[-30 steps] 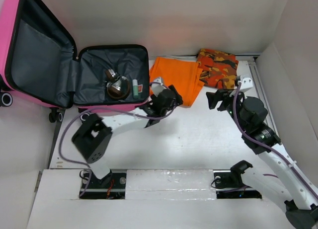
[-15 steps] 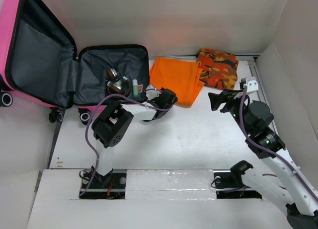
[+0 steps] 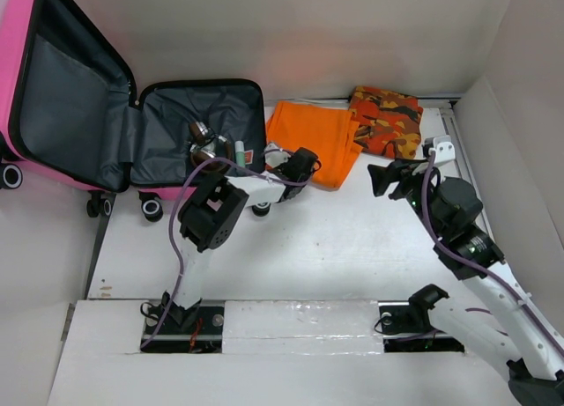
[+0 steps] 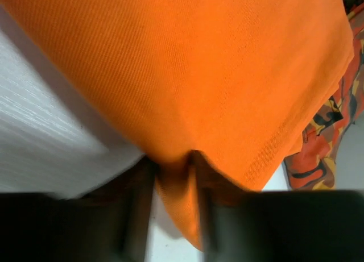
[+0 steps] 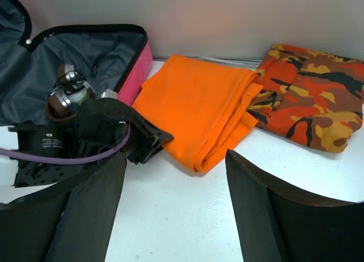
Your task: Pack the luggage
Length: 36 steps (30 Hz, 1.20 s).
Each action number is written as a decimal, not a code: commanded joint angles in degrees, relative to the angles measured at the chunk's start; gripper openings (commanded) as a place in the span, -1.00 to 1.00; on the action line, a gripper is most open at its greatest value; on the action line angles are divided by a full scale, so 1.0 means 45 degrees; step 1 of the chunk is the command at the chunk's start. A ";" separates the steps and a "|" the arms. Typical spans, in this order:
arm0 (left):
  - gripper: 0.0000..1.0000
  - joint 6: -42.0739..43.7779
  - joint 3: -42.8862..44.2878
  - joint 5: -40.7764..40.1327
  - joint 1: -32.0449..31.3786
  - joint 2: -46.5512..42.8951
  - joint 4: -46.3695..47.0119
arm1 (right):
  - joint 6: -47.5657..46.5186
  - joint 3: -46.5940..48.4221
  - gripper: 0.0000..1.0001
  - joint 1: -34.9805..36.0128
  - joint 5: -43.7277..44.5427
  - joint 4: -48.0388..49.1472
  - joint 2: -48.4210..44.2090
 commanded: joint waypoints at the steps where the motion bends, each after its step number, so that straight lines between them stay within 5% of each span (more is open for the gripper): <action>1: -0.70 0.0048 -0.0266 -0.0119 0.0245 0.0345 -0.0068 | -0.0041 -0.0028 0.53 0.0096 -0.0073 0.0274 -0.0331; 2: -1.00 0.0263 -0.0267 0.0268 0.0498 0.0345 0.0321 | -0.0041 -0.0028 0.53 0.0096 -0.0073 0.0274 -0.0525; 12: -1.00 0.4929 -0.1208 0.2729 0.0794 -0.1760 0.4620 | -0.0041 0.0089 0.53 0.0096 0.0044 0.0137 -0.1231; 18: -1.00 0.8719 0.4080 0.3963 0.1163 -0.2017 0.0741 | -0.0157 0.0206 0.53 0.0096 -0.0073 0.0020 -0.1113; 23: -1.00 1.0557 0.3561 0.5012 0.3130 -0.4106 -0.0043 | -0.0158 0.0323 0.53 0.0096 -0.0052 -0.0001 -0.1231; 29: -1.00 1.1456 0.4772 0.7632 0.6043 -0.3913 -0.1491 | -0.0158 0.0441 0.53 0.0096 -0.0542 0.0001 -0.1094; 36: -1.00 1.1144 0.2240 1.1695 1.0145 -0.4009 0.0732 | -0.0158 0.0323 0.53 0.0096 -0.0678 0.0001 -0.1348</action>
